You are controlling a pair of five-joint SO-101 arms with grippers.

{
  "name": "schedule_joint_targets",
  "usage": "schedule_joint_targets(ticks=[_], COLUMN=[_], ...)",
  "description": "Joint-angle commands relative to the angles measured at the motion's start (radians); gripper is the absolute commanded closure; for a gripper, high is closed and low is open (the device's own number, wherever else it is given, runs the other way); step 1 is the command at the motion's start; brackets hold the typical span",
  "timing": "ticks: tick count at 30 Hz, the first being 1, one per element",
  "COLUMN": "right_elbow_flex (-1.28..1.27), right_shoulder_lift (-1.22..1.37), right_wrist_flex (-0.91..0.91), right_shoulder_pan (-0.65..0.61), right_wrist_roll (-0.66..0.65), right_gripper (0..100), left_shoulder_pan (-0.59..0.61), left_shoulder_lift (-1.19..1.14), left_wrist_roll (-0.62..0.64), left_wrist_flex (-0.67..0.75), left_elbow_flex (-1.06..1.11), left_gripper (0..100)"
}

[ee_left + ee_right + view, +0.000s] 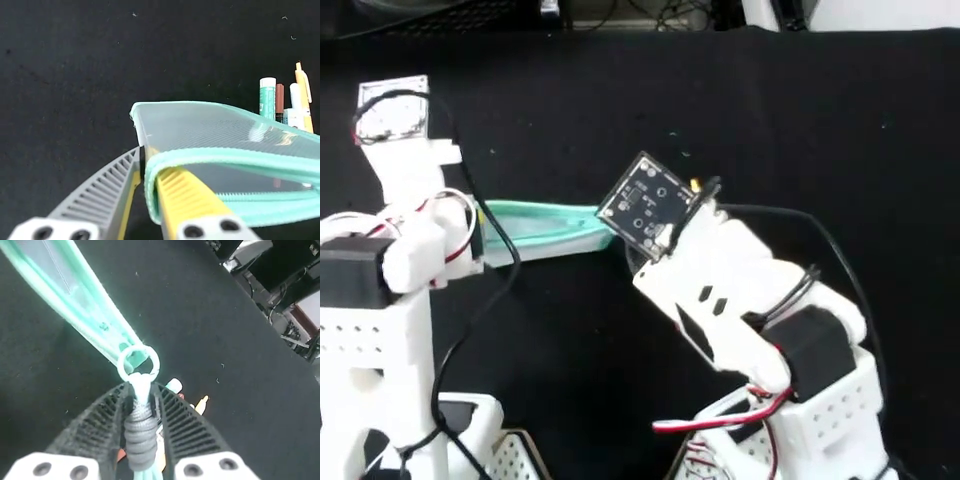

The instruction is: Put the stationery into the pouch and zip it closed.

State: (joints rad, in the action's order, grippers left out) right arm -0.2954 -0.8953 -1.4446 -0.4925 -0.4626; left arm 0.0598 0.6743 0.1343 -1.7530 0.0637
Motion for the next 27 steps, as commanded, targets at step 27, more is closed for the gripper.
schedule_joint_targets(ticks=[27], right_elbow_flex=[0.124], right_shoulder_lift=[-0.165], right_wrist_flex=[-0.083], right_shoulder_pan=[0.181], right_wrist_roll=[0.002], right_gripper=[77.3], left_shoulder_pan=[0.025], left_shoulder_lift=[0.002], left_wrist_roll=[0.006], left_wrist_flex=[-0.005], left_elbow_flex=[0.035], left_gripper=[97])
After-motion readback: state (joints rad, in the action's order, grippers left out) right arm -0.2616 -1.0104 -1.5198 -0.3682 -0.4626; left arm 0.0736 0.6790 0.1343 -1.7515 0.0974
